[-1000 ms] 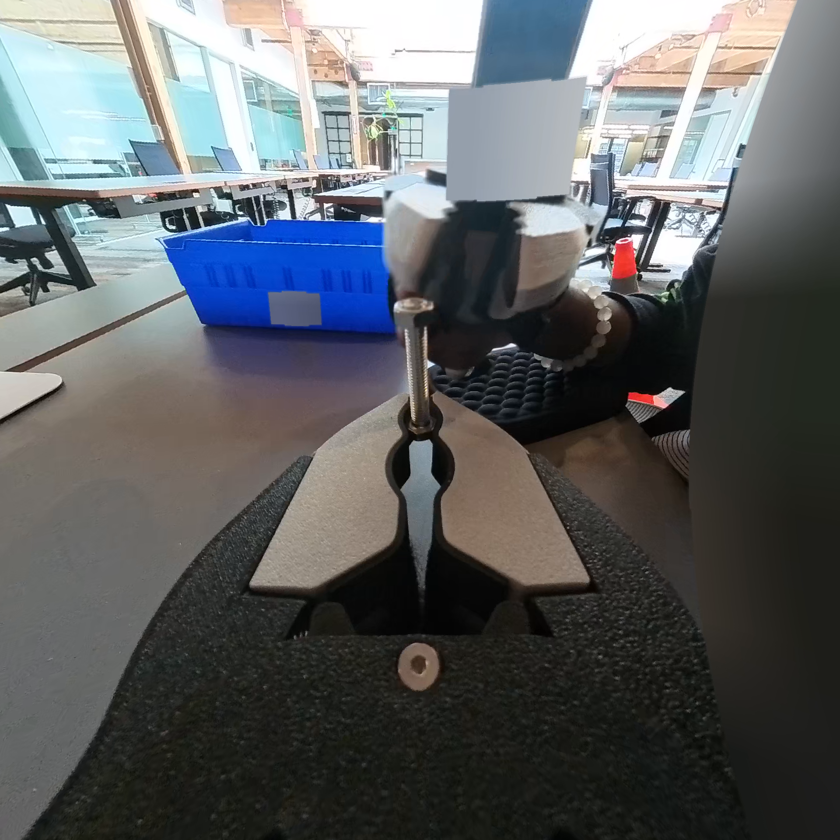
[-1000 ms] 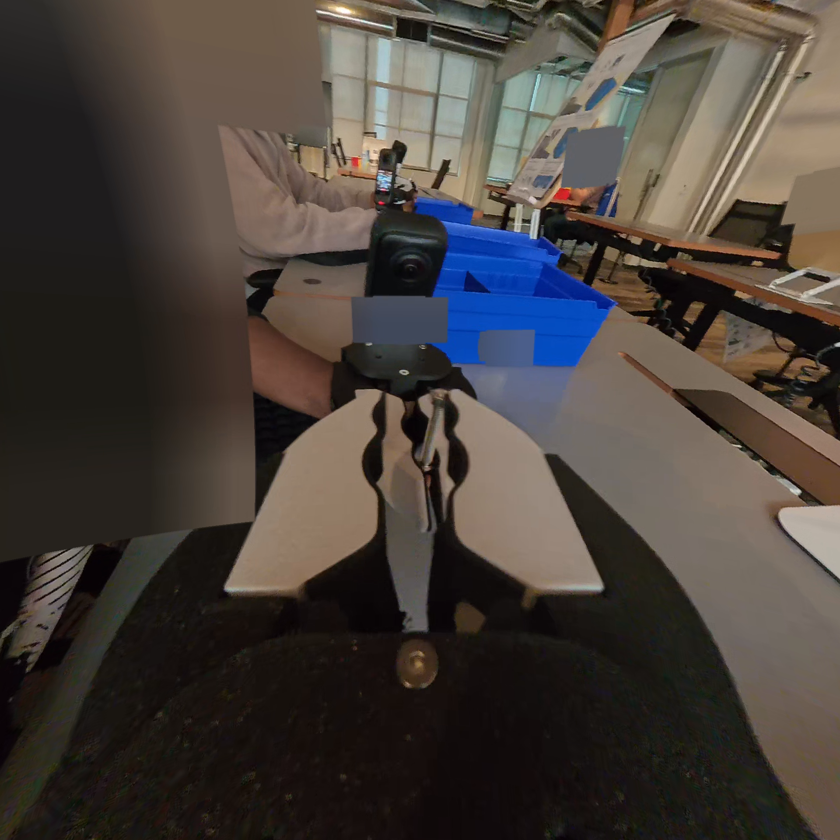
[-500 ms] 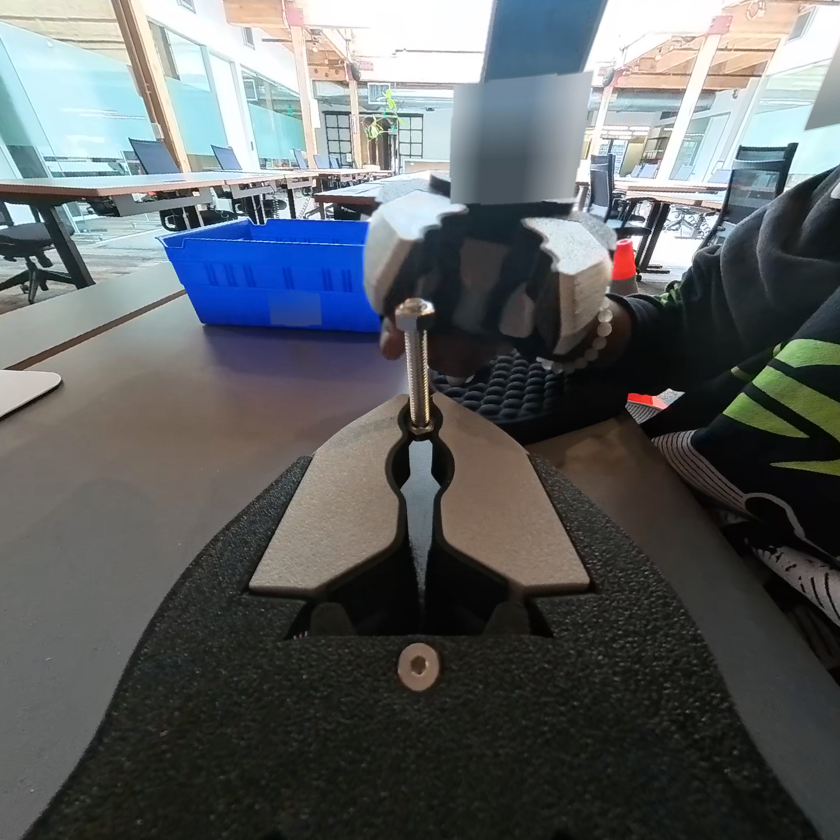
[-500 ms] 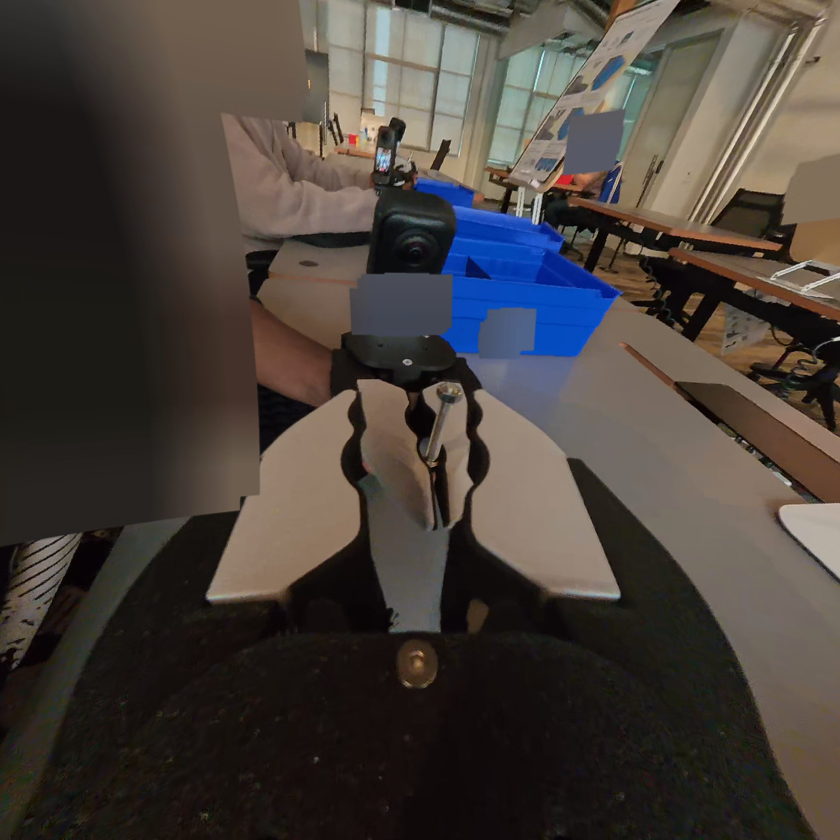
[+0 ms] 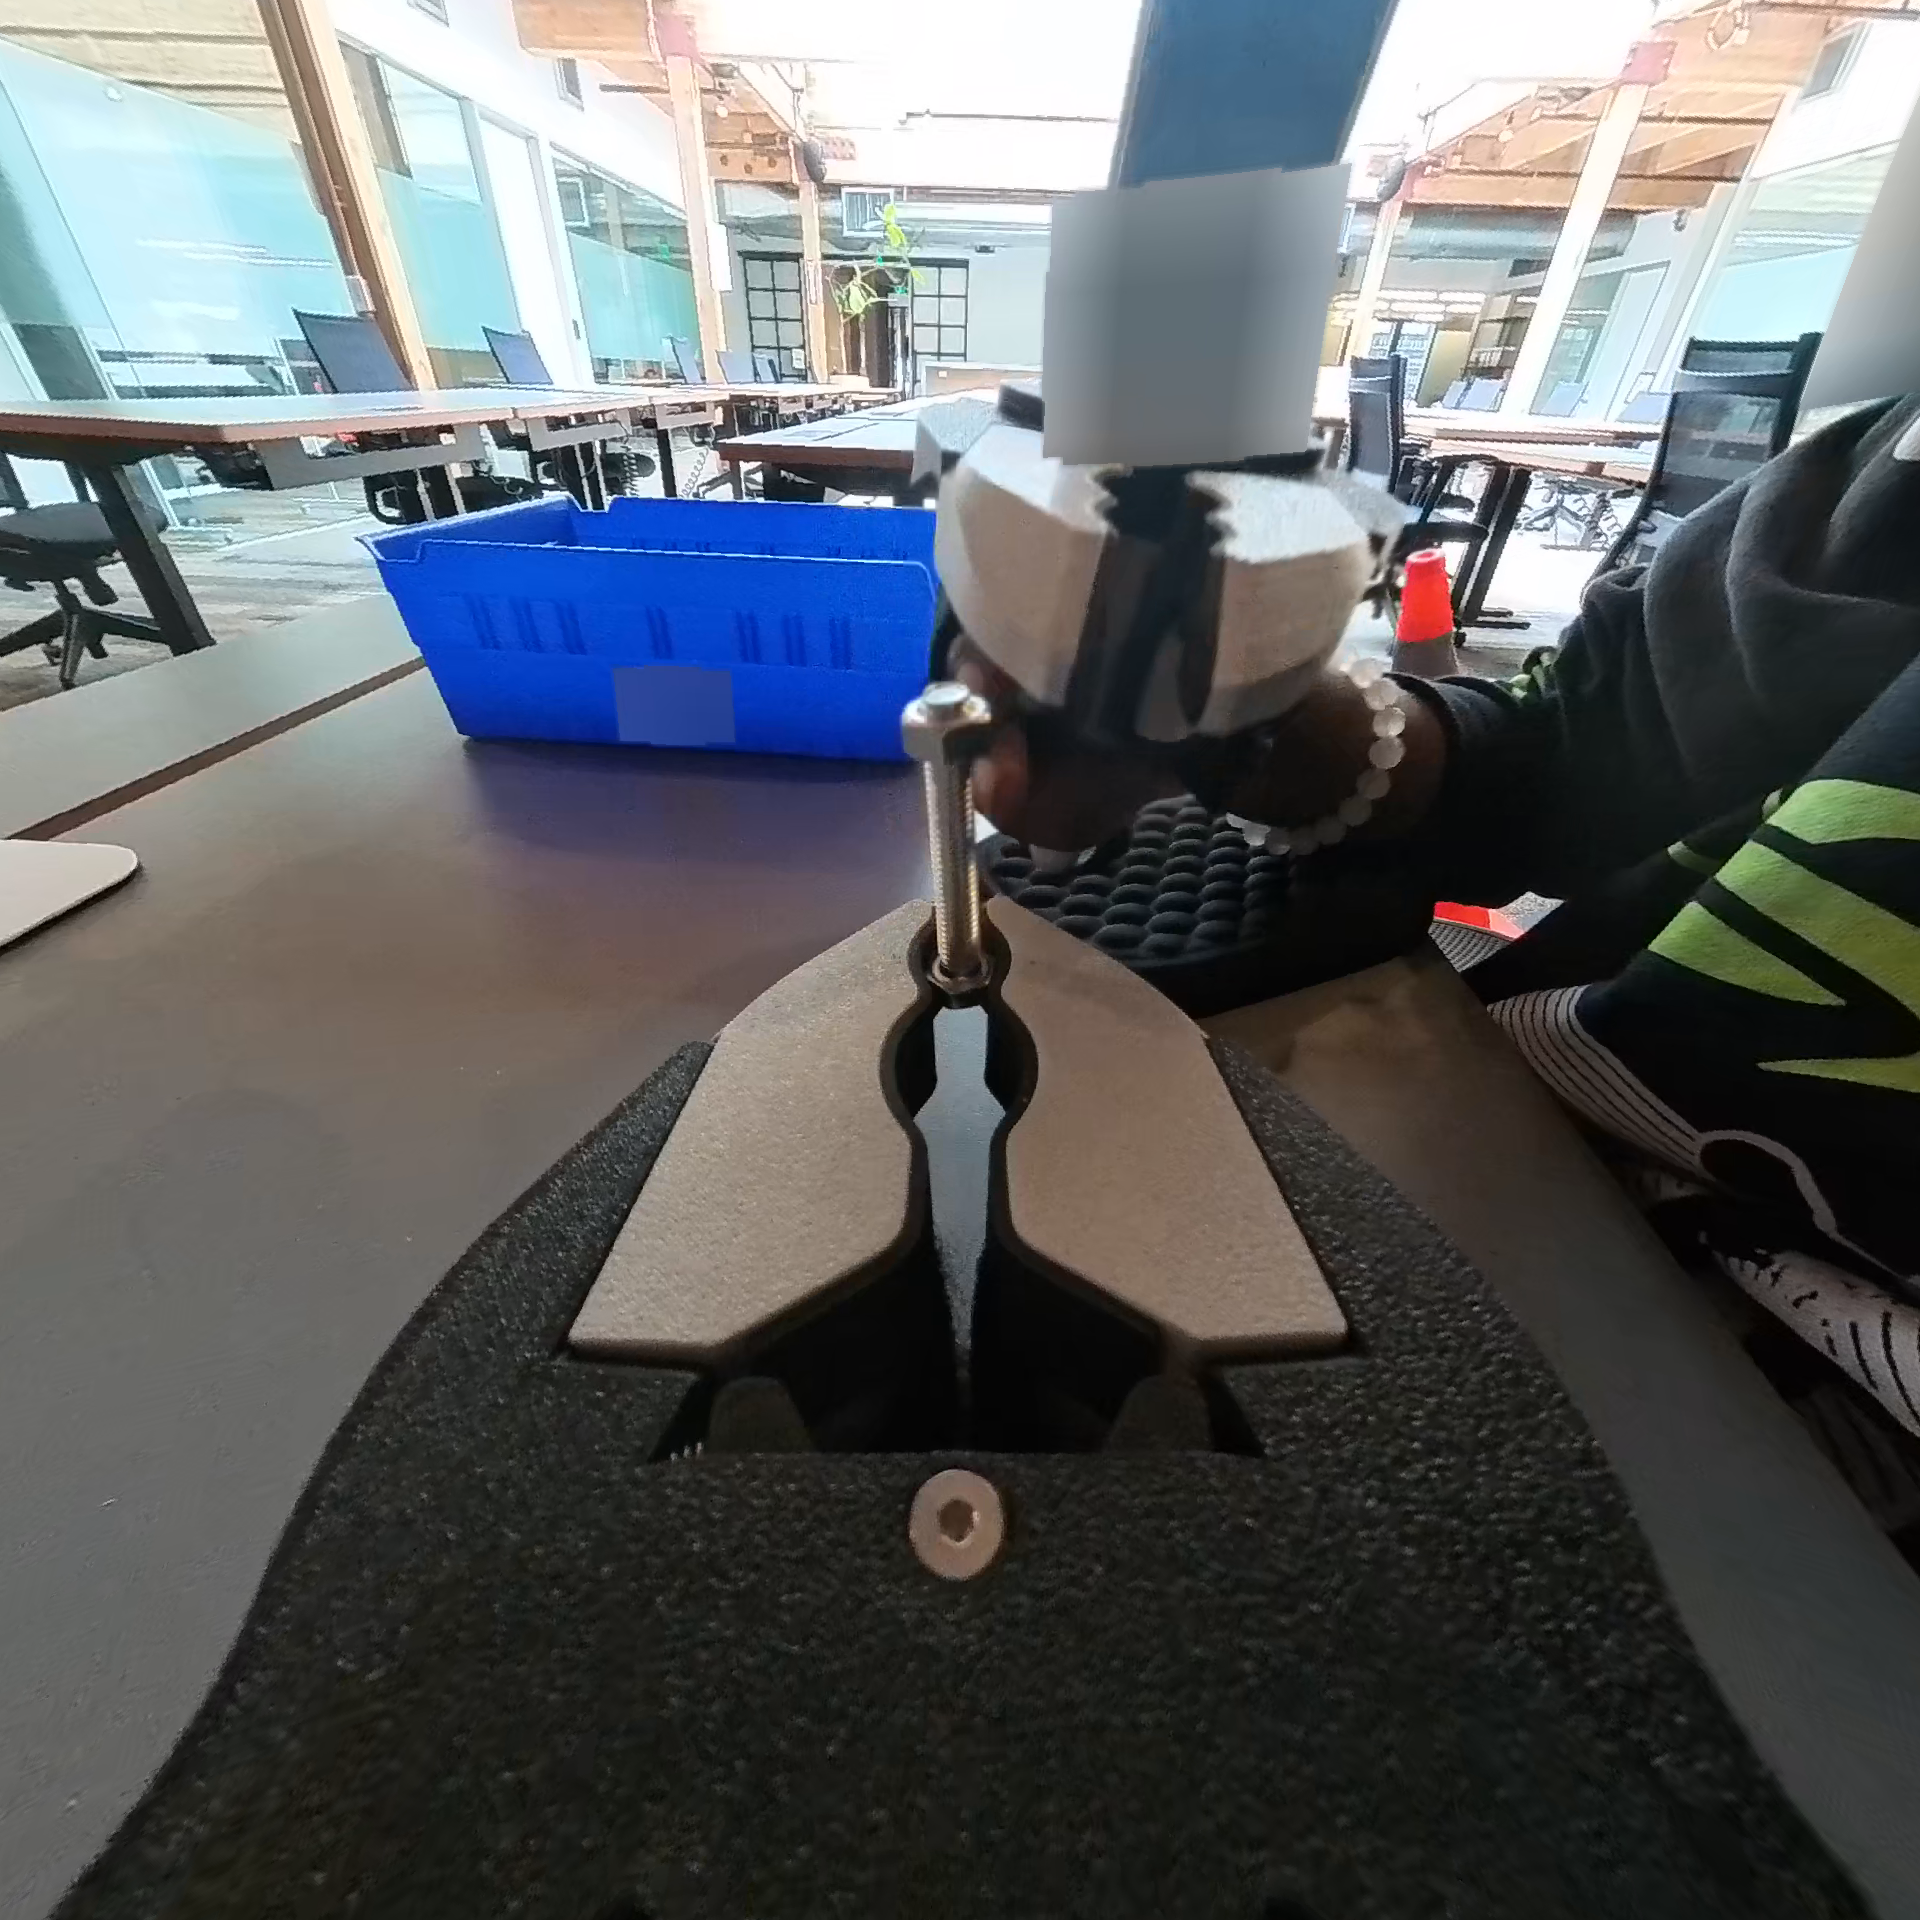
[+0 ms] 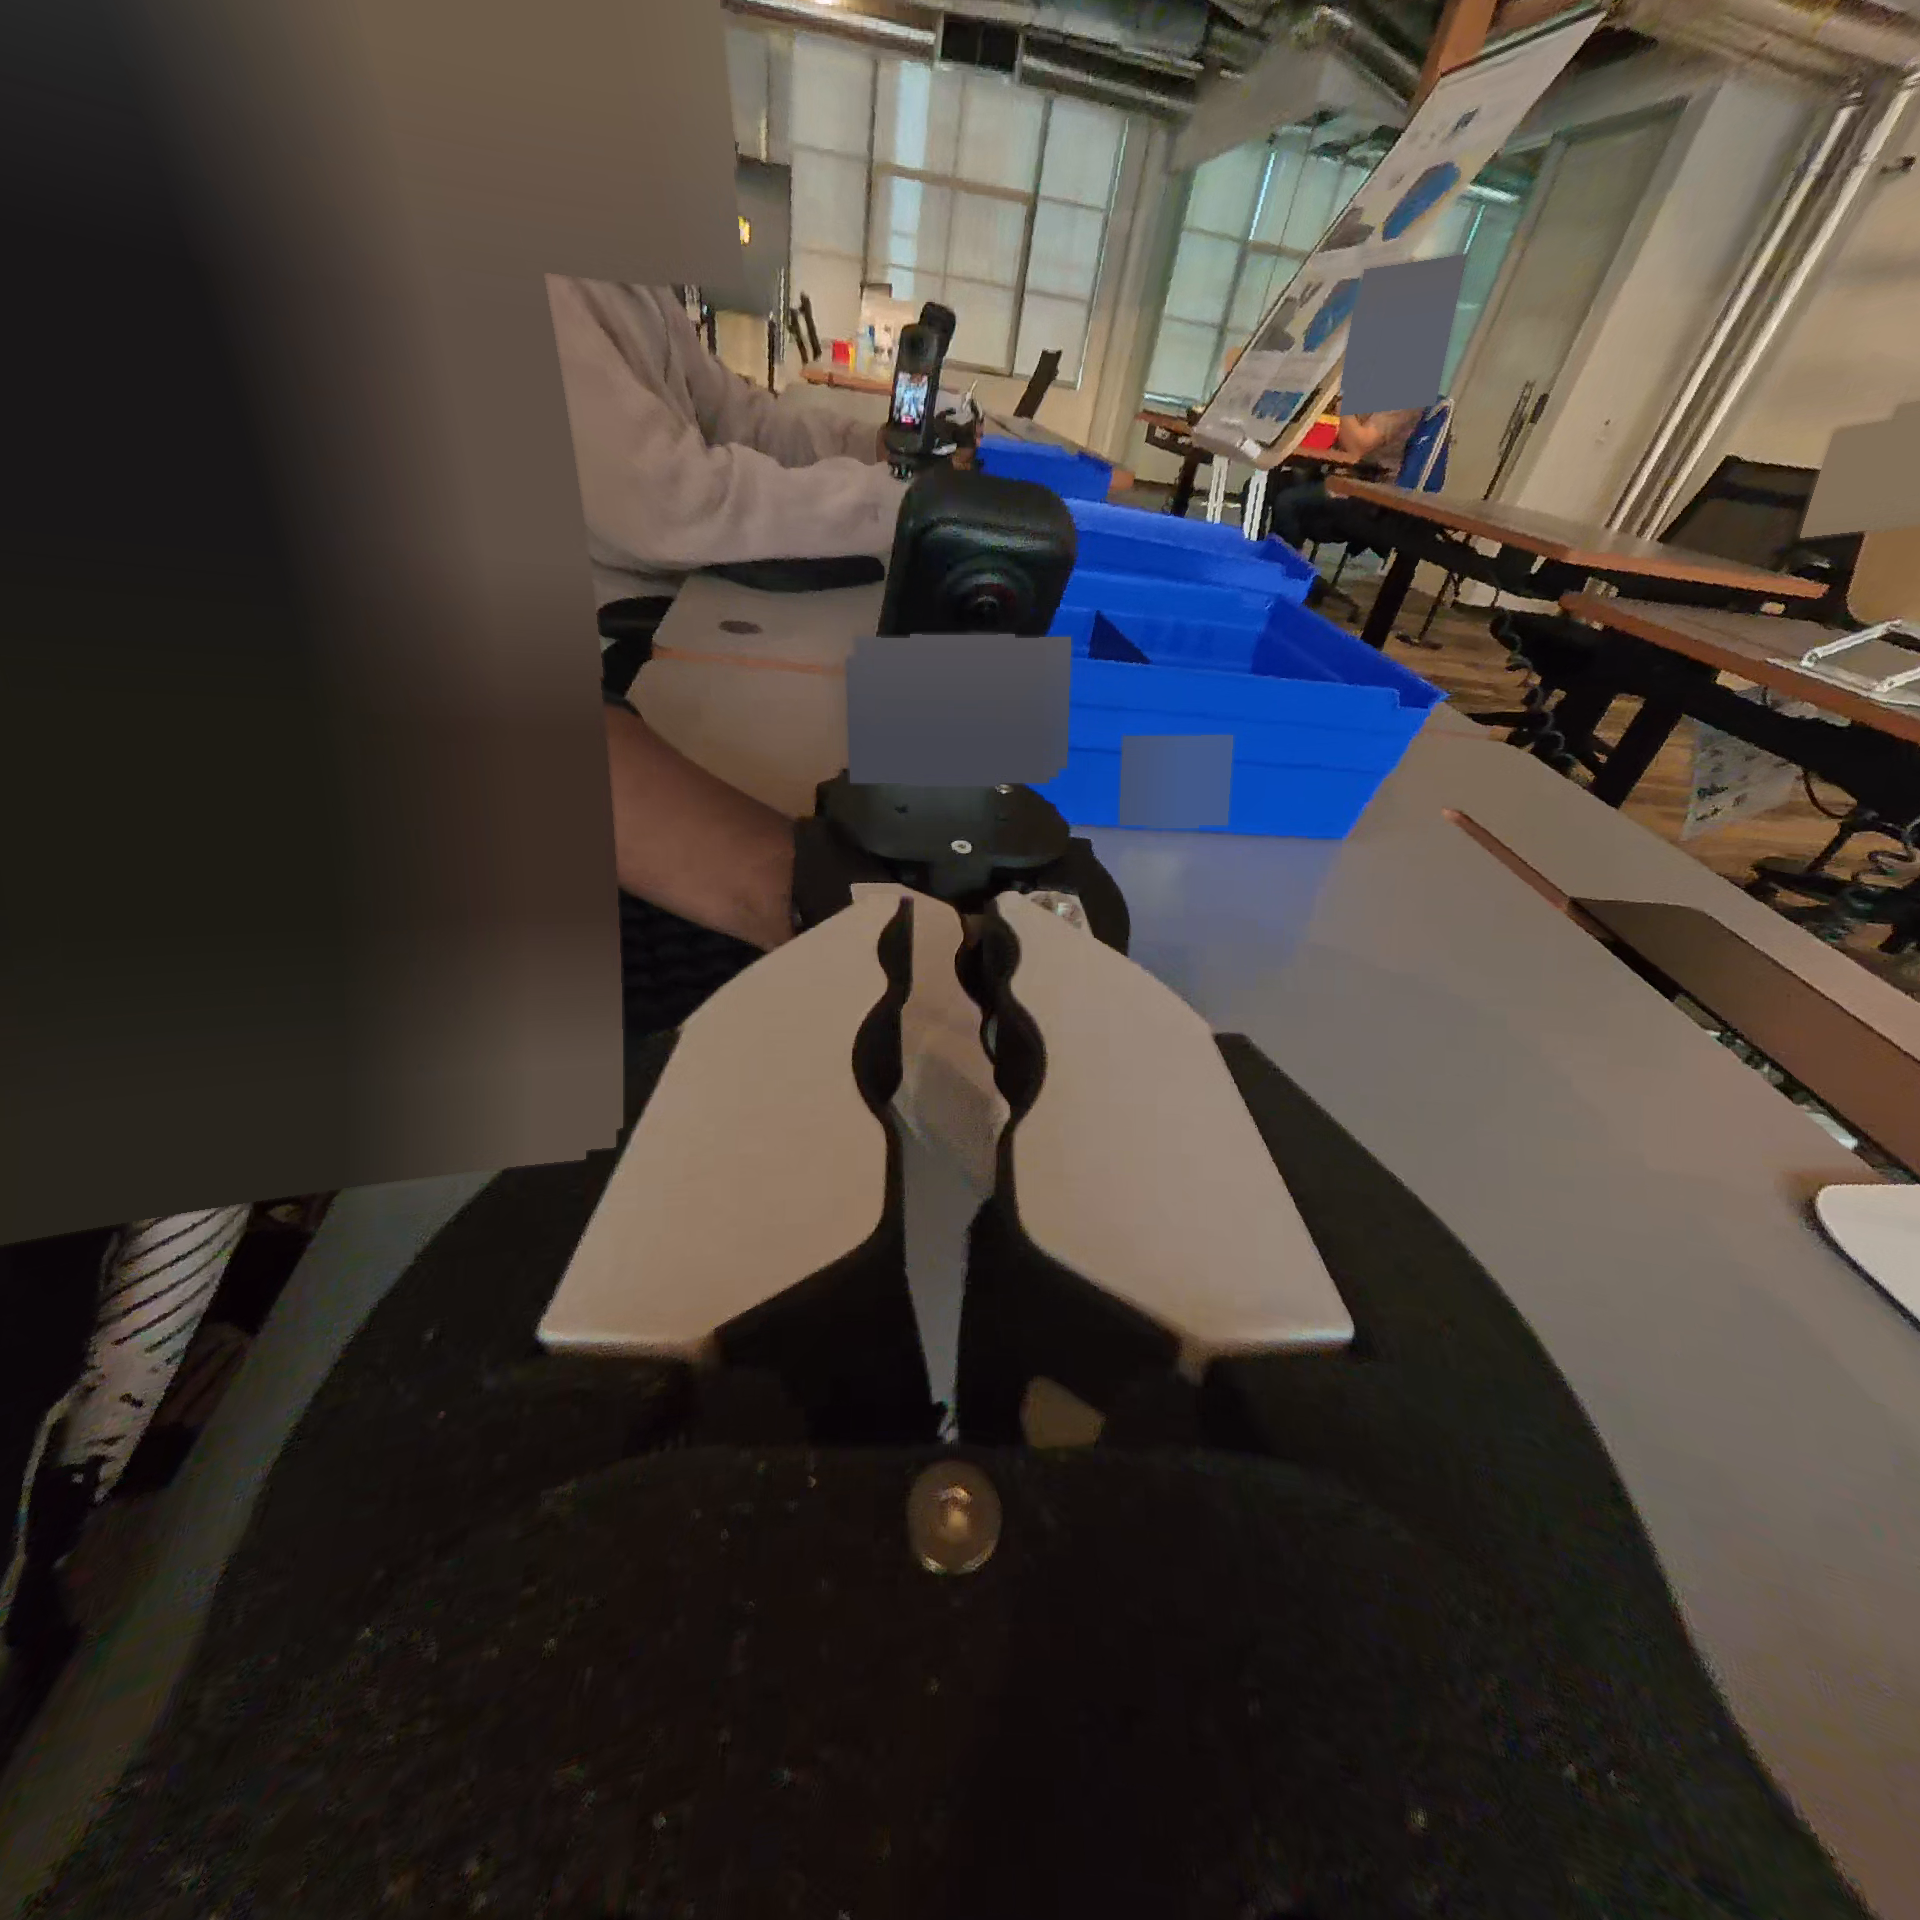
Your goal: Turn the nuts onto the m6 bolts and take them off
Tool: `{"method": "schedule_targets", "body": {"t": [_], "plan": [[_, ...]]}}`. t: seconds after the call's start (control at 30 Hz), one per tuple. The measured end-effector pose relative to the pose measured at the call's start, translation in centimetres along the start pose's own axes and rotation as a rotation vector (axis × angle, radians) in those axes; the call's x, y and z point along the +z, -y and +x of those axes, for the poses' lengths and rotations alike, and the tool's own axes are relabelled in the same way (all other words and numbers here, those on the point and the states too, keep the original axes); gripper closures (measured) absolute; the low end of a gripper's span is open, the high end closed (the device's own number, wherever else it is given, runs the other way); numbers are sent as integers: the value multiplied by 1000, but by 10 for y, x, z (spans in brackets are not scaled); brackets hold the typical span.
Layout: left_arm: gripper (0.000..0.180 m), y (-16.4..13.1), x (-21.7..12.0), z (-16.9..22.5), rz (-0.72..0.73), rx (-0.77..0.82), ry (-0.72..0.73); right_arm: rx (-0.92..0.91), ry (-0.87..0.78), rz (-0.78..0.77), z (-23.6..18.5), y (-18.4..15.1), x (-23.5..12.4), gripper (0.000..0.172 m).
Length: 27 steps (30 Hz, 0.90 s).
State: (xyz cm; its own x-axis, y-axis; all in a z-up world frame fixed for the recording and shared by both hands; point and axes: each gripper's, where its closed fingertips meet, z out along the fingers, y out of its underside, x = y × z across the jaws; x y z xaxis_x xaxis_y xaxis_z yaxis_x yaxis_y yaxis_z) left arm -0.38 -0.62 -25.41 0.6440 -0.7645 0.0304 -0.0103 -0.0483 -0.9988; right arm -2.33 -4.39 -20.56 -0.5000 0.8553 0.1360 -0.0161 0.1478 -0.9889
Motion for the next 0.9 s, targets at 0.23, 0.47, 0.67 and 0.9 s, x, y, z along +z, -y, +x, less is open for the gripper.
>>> {"method": "schedule_targets", "body": {"t": [0.23, 0.47, 0.67, 0.9], "plan": [[176, -1, 0, 1, -5, 3, -2, -13, -32, -51, 4, -10, 8, 124], [176, 0, 0, 0, -4, -2, 0, 15, -54, 10, 11, -1, 0, 142], [176, 0, 0, 0, -5, -4, 4, -33, -25, -42, 2, -8, 4, 156], [176, -1, 1, 0, -10, -1, 2, 5, -62, -12, 11, -6, 4, 125]]}}
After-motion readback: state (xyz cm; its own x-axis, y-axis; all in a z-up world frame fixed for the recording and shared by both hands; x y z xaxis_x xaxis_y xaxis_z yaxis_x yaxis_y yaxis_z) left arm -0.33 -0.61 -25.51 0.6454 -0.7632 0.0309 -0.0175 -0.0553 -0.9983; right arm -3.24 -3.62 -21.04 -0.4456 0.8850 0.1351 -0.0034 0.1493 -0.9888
